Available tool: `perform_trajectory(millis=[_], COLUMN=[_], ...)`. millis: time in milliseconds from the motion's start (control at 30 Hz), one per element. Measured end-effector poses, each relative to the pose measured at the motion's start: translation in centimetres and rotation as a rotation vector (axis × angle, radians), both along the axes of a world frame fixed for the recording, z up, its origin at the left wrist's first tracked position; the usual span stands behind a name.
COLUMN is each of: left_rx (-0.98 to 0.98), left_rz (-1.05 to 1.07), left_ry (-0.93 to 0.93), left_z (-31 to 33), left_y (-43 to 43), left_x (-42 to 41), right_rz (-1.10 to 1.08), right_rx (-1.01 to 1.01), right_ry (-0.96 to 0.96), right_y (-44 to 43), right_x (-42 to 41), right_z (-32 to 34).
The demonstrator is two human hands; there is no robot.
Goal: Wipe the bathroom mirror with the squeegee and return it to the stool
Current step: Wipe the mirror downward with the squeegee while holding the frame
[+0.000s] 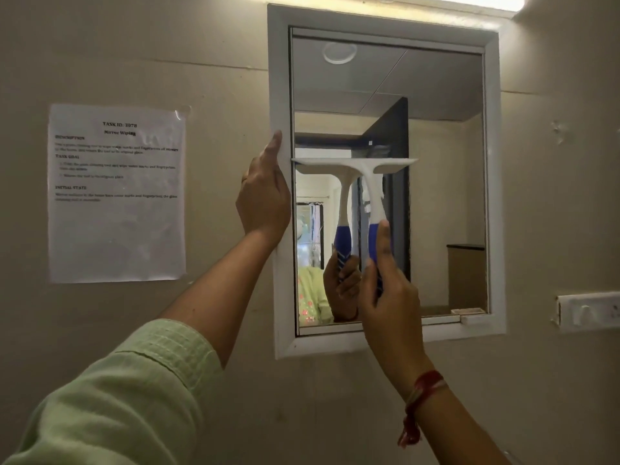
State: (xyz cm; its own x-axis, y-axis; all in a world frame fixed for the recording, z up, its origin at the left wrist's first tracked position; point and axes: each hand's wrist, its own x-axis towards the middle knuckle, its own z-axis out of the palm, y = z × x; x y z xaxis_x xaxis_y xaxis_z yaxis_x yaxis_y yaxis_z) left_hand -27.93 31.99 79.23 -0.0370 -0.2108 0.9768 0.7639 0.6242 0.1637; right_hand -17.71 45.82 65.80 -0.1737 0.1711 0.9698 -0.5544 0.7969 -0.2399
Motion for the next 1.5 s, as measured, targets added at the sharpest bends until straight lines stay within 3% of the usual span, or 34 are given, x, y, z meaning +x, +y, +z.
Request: perform_trajectory(millis=[867,1500], left_rx=[-0.044,-0.012], left_rz=[0.033,0.103], left_ry=[-0.035,-0.055], left_z=[0.1,0.1], left_y=[0.0,0.0], left_x=[0.2,0.2], right_rz=[-0.045,-0.082], right_rx=[-0.047,-0.076], right_ry=[-0.276,-0.468], right_y=[-0.7,-1.3], right_x=[3.9,7.3], right_z=[-13.3,-18.0])
